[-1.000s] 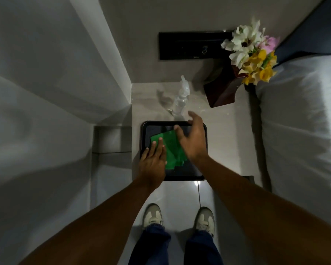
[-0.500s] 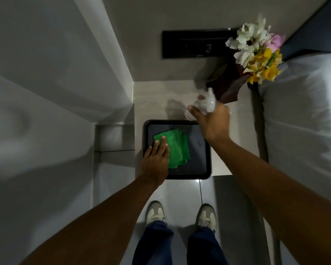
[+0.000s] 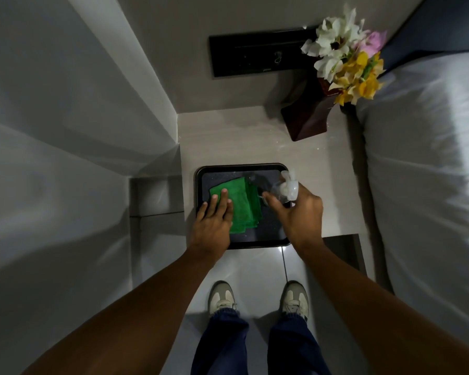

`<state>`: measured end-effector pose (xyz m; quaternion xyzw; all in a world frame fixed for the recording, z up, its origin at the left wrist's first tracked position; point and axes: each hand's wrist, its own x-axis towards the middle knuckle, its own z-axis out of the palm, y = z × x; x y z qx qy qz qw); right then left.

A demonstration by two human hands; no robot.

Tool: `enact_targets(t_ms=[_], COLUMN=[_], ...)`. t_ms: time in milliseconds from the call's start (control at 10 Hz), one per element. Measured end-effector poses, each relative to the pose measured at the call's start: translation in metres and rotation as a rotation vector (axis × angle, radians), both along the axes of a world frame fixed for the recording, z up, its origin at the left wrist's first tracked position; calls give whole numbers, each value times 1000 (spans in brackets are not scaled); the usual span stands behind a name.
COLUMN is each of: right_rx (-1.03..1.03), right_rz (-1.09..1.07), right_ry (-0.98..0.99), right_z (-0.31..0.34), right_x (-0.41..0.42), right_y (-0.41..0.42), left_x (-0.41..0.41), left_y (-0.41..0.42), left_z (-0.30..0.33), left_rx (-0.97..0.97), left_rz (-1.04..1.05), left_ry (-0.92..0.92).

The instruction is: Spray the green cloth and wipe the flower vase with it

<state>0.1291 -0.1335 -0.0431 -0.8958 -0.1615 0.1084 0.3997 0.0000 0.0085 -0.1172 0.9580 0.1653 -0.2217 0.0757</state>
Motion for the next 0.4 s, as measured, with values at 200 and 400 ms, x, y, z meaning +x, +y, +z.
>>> enact_targets(t_ms=[200,400], right_rx=[7,-54], right_rz=[66,160], right_ry=[229,210], right_z=[-5,-4], right_x=[0,-5], right_y=[0,-33], left_x=[2,13], left_y=[2,12], left_z=[7,38], left_rx=[3,-104], left_rz=[1,37], left_ry=[51,-51])
